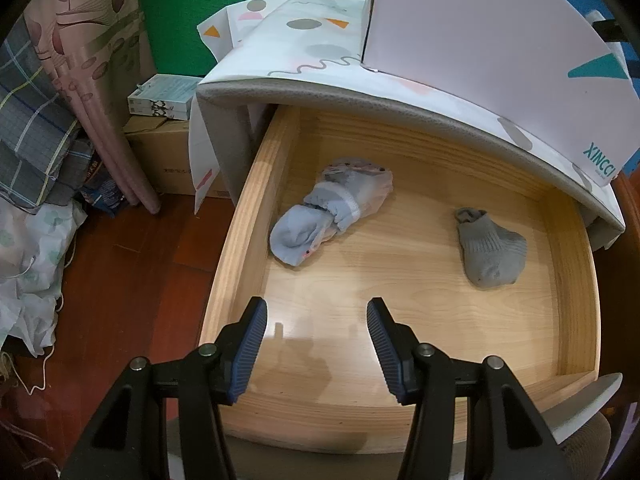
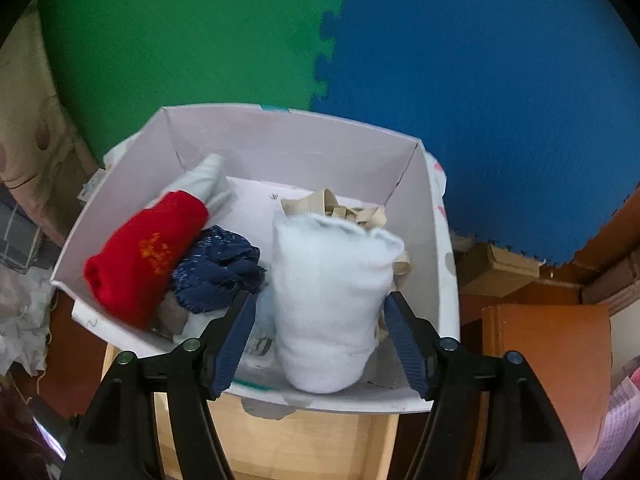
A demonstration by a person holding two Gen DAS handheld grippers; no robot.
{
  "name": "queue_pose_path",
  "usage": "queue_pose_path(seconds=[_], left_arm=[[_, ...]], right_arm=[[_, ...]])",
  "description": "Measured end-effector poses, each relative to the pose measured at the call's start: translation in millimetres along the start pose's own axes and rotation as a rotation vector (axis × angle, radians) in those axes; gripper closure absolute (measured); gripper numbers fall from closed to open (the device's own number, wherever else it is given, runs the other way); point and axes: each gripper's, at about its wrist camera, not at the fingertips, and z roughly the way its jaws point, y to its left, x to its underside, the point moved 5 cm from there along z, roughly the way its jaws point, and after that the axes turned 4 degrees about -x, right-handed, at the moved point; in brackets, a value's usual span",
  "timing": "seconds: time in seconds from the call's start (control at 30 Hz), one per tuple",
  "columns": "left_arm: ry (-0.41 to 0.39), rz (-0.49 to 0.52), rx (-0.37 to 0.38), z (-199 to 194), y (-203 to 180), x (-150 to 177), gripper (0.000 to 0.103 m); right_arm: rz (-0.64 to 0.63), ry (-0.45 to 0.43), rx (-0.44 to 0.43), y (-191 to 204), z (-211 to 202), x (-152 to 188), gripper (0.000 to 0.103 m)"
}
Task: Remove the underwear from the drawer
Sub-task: 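Withdraw the right tool into the drawer and grasp the grey sock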
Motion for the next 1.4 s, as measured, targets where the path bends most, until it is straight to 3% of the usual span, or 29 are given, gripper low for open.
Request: queue_pose_path(seconds=[0.37, 0.7, 0.9, 1.07, 1.4], left_arm=[[0.000, 0.002, -0.017, -2, 2, 1, 0.050], [-0.012, -0.009, -0.029, -6, 6, 1, 0.050], [-0.028, -0.034, -0.029, -9, 11, 0, 0.050], [-0.032, -0.050, -0.024, -11, 16, -1, 0.050], [-0.055, -0.099, -0.013, -21, 26, -3, 0.050]], right_arm=[[-0.051, -0.054, -0.064, 2, -39, 29, 0.037], [-0.152, -0.053, -0.114, 20, -35, 97, 0.042], [-0.247, 0.045, -0.148, 38, 12, 141, 0.051], [-0.324, 0.115, -0.174, 53, 56, 168, 0.051], [-0.426, 0.211, -0.193, 71, 120, 182, 0.051]])
